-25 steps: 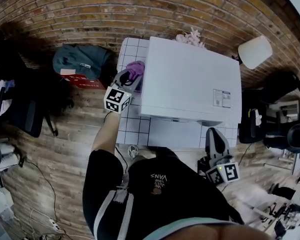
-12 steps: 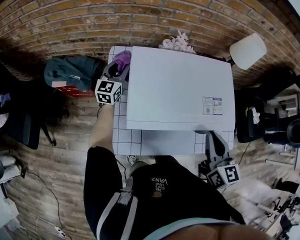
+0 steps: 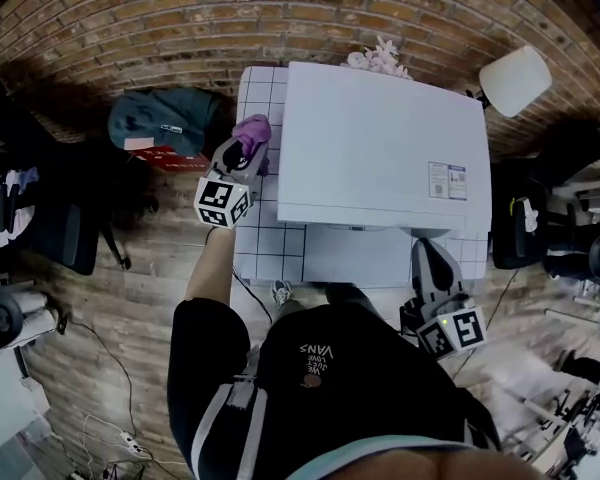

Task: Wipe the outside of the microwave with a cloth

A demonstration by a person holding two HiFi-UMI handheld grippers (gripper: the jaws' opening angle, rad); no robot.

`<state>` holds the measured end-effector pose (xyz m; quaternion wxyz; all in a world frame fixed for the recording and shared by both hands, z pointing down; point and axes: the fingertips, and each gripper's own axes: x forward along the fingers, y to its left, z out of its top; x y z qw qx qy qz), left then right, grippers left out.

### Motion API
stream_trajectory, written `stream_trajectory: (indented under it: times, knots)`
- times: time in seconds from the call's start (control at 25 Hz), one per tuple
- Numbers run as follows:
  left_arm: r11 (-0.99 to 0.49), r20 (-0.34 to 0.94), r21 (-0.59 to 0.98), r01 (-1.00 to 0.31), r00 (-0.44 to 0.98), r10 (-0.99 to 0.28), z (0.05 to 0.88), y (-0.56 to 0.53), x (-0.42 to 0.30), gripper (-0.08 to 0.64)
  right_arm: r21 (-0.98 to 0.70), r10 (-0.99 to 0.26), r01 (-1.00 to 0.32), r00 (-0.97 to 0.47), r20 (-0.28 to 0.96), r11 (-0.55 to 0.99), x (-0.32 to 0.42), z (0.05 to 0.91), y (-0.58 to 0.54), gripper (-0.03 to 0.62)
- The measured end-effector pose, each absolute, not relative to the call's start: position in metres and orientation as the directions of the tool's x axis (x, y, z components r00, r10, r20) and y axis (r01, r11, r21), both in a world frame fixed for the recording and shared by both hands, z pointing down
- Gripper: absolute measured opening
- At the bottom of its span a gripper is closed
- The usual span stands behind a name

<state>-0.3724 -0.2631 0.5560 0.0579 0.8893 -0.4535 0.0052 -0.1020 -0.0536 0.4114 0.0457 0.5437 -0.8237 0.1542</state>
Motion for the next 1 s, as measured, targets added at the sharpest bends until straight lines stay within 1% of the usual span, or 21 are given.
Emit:
stream_trajectory:
  times: [0.28,0.6,0.8,1.0]
  knots:
    - [-0.598,0.084,0.121,-0.793,0.608,-0.79,0.572,-0.179,-0.381,0.14,-0.214,-0.866,-0.888,-0.45,0.216,0.408,-0.142,0.411,-0.03,0.003]
    - [-0.653,0.097,0.153,-0.741,0.669,-0.737,0.588,-0.114,-0.359,0.14,-0.213,-0.863,-0.88,-0.464,0.2,0.424,-0.17,0.409,-0.003,0.003]
    - [-0.653,0.124,0.188,-0.734,0.677,-0.726,0.603,-0.102,-0.357,0.14,-0.213,-0.859,-0.877,-0.47,0.203,0.43,-0.18,0.41,0.008,0.003]
    - [-0.645,0.148,0.206,-0.736,0.675,-0.723,0.619,-0.119,-0.352,0.14,-0.209,-0.865,-0.886,-0.455,0.211,0.415,-0.175,0.411,0.008,0.003]
